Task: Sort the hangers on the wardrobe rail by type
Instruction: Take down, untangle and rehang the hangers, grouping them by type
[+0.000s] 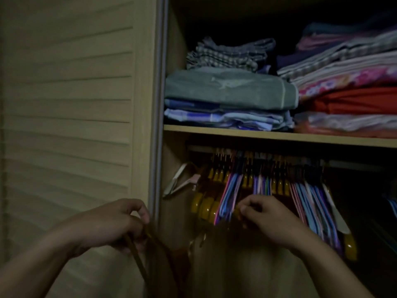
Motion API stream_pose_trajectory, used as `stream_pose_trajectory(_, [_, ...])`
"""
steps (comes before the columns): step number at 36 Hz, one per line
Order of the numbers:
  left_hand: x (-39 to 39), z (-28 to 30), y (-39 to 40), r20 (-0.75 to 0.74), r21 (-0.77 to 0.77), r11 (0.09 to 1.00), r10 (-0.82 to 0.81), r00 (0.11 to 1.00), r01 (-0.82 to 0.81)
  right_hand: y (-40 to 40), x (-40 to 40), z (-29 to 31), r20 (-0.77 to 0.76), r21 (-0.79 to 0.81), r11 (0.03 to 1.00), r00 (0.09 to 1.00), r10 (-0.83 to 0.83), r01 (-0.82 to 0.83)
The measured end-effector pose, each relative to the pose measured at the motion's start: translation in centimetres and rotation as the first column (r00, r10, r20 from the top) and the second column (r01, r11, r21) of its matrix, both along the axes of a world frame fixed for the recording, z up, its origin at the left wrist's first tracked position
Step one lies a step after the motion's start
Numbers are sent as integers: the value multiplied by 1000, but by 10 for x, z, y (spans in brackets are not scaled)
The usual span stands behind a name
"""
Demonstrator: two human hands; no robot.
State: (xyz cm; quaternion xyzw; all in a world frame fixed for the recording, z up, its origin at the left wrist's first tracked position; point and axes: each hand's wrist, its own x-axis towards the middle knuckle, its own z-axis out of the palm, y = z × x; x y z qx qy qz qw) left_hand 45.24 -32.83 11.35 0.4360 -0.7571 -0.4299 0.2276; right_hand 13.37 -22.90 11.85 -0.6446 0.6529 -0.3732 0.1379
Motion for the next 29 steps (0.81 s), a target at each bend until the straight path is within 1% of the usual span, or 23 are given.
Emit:
stream_pose_trajectory(4, [10, -6, -24, -39, -6, 1000, -4, 999, 4, -23, 29, -8, -88, 39, 999, 996, -34, 38])
stream_pose_trajectory(8, [11, -14, -40, -73, 21, 999, -22, 997, 24, -48, 53, -22, -196, 86, 995, 980, -26, 44])
stream_pose_trajectory(11, [13, -16, -48, -102, 32, 999, -20, 995, 23, -63, 65, -25, -242, 106, 993, 970, -22, 49])
stream_pose_trajectory(16, [21, -17, -61, -117, 38, 999, -22, 993, 27, -81, 71, -26, -354, 40, 988, 927, -123, 146])
stream_pose_trajectory(22, [23, -21, -69, -112, 49, 998, -26, 993, 32, -100, 71, -41, -528, -24, 978, 828, -189, 208])
stream_pose_trajectory(24, [24, -22, -70, -113, 55, 998, -22, 993, 29, -105, 72, -46, -536, -43, 978, 822, -194, 203])
stream_pose_trajectory(26, [24, -23, -69, -121, 60, 998, -20, 992, 27, -109, 76, -46, -508, -69, 976, 834, -214, 208])
stream_pose_trajectory(29, [24, -23, -69, -129, 63, 998, -9, 992, 17, -125, 82, -37, -371, -105, 960, 886, -279, 259])
